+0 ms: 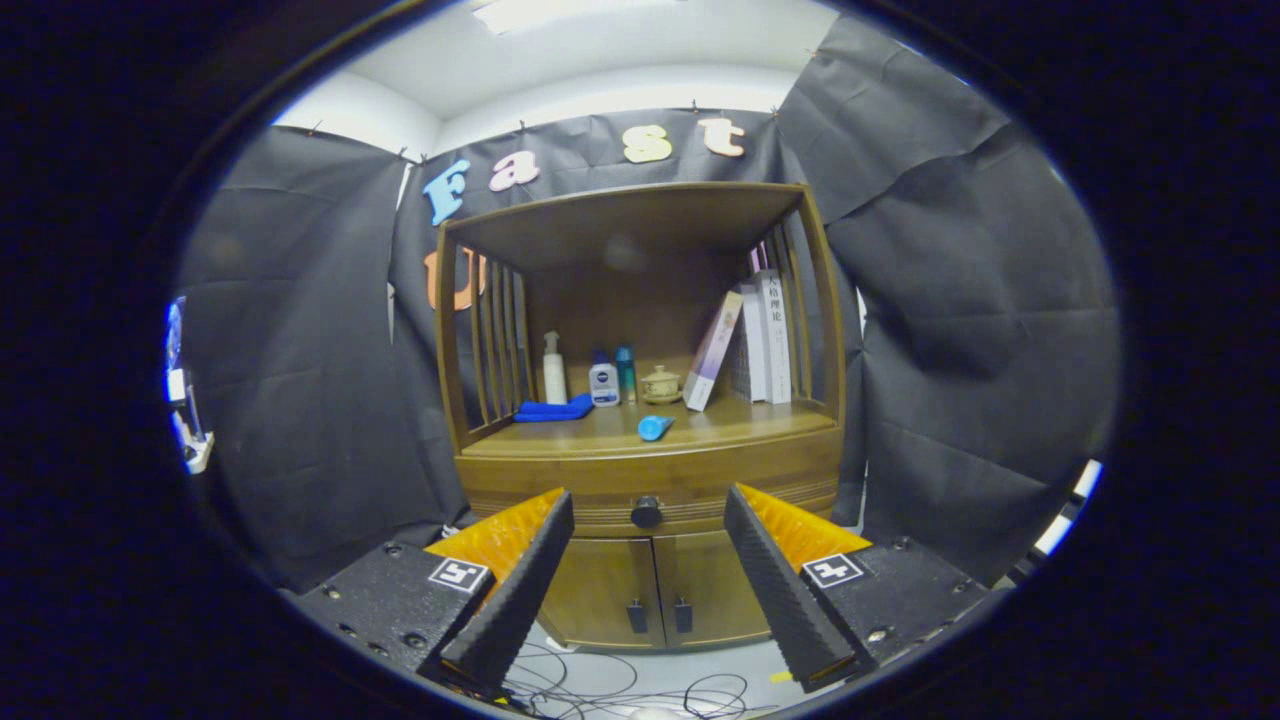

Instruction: Pull open the drawer, take out the items inside it, and place them on the countertop above the cabinet.

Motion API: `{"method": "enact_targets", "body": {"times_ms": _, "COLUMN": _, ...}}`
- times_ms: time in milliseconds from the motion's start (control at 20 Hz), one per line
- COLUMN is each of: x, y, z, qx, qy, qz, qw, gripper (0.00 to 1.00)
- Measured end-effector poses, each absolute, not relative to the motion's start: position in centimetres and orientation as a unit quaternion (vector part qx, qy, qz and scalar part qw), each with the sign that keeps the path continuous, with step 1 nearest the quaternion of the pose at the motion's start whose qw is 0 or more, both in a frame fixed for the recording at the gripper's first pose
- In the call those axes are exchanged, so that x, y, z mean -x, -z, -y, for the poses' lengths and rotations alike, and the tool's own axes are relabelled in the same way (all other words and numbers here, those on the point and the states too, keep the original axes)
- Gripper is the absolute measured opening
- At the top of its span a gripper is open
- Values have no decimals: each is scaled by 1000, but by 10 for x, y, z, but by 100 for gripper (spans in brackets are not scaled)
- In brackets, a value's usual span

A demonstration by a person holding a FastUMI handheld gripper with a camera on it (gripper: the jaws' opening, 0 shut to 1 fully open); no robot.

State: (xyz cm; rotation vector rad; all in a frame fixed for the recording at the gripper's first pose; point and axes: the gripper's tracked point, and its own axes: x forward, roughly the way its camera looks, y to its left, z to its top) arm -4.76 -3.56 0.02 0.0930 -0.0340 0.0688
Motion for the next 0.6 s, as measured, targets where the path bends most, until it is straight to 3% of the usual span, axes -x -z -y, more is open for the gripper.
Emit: {"method": "enact_targets", "body": {"times_ms": 600, "x": 55, "y": 10, "z": 49, "qx": -26, "qy": -9, "qz": 7, "qw": 1000, "gripper": 99}}
